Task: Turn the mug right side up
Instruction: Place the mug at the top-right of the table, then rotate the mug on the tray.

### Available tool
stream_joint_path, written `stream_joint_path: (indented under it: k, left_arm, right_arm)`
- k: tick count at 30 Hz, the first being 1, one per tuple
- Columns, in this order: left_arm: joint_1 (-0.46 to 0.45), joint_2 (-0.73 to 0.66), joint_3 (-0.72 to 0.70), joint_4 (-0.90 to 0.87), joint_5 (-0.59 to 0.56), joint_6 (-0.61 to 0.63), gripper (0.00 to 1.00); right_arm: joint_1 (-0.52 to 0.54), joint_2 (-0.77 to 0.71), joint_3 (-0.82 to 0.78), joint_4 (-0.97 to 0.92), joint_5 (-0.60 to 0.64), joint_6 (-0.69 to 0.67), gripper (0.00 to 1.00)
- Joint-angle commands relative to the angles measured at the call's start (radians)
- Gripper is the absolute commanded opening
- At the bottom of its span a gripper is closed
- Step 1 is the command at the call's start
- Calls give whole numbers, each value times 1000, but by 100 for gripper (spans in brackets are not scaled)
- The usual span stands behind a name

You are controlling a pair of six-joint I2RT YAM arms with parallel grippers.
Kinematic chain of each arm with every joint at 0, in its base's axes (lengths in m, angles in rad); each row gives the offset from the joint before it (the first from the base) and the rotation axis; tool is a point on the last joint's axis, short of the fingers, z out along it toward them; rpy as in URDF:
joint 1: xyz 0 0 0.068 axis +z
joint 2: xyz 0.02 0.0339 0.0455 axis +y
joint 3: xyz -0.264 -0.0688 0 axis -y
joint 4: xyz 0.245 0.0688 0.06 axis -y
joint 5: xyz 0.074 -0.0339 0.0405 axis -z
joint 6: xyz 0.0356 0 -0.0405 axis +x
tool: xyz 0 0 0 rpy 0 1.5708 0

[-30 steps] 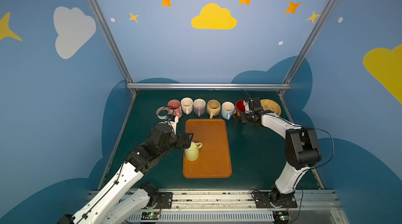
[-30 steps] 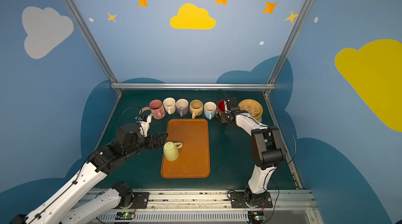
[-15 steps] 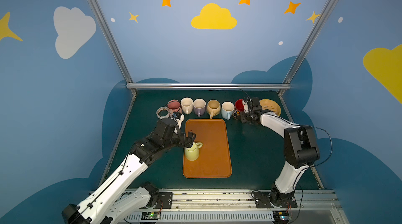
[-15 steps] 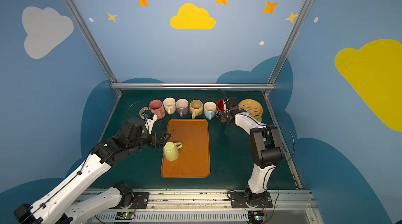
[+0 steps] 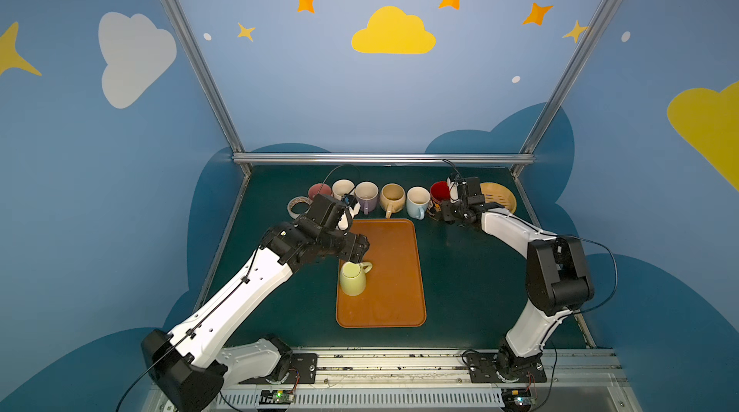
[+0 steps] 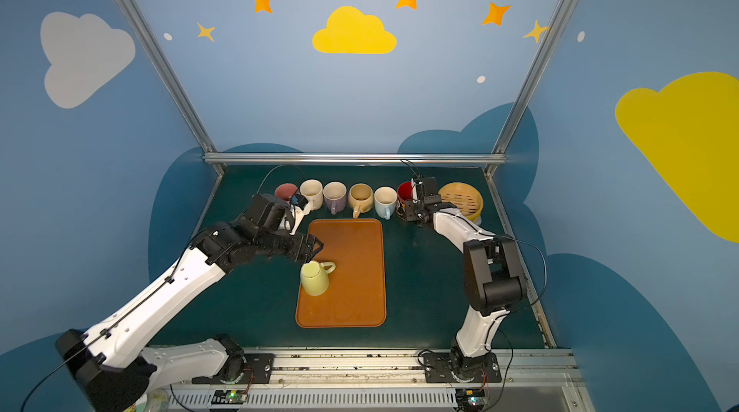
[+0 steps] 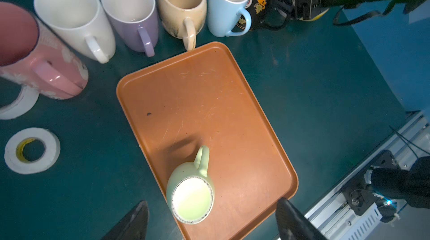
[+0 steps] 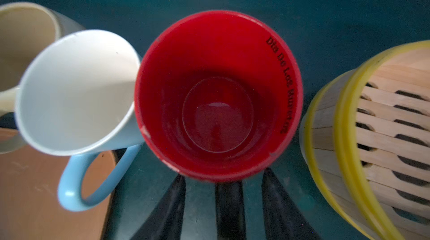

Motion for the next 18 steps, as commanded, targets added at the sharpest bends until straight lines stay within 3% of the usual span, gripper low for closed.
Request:
stream_joint_path:
  k: [1,9,18]
  left_arm:
    - [-34,66,69,-123,-14,88,82]
    - [-104,267,201,-282,-118,156,73]
    - [-183,491,361,-468,-194,141,72]
  right_arm:
    - [2,-98,-40,33,6,32,50]
    - [11,-433,-292,186,-33,157,52]
    - [52,-805,-492,174,-51,255,53]
